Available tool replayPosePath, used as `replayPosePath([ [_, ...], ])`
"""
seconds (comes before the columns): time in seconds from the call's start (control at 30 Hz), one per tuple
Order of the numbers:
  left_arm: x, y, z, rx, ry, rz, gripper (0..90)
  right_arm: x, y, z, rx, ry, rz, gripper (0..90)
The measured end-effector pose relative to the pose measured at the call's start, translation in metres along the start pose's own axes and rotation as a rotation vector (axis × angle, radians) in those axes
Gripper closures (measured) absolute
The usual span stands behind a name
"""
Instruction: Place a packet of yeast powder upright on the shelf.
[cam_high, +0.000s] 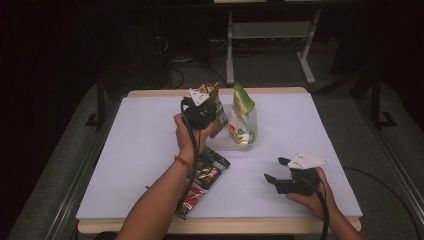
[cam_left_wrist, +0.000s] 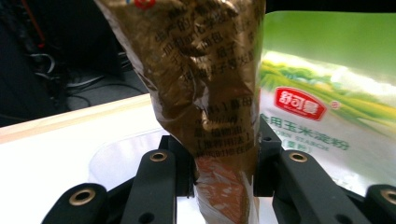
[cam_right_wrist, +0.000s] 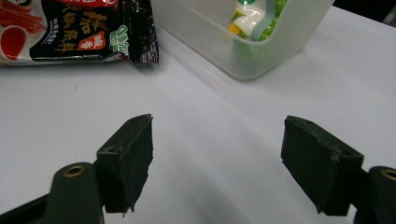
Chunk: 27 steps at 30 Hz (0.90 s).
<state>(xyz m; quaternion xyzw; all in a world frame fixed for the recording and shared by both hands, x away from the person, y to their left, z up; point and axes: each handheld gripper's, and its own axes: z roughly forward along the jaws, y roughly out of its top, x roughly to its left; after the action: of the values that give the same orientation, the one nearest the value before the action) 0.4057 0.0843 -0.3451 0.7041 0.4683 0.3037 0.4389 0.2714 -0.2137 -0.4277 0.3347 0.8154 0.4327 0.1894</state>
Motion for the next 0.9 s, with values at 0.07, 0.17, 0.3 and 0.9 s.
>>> replayPosePath([
  [0.07, 0.0, 0.0, 0.002, 0.003, 0.008, -0.009, 67.7, 0.001, 0.0, 0.001, 0.01, 0.001, 0.006, 24.5],
  [0.17, -0.002, 0.001, 0.006, 0.001, 0.024, -0.007, 67.8, 0.003, 0.001, 0.0, 0.009, 0.005, 0.005, 24.5],
  [0.3, -0.009, 0.001, 0.011, -0.006, 0.027, 0.004, 67.8, 0.004, 0.001, 0.0, 0.01, 0.011, -0.001, 24.5],
  [0.9, -0.023, -0.022, 0.034, 0.044, -0.042, -0.051, 67.9, 0.003, 0.0, 0.0, 0.014, 0.033, 0.015, 24.5],
])
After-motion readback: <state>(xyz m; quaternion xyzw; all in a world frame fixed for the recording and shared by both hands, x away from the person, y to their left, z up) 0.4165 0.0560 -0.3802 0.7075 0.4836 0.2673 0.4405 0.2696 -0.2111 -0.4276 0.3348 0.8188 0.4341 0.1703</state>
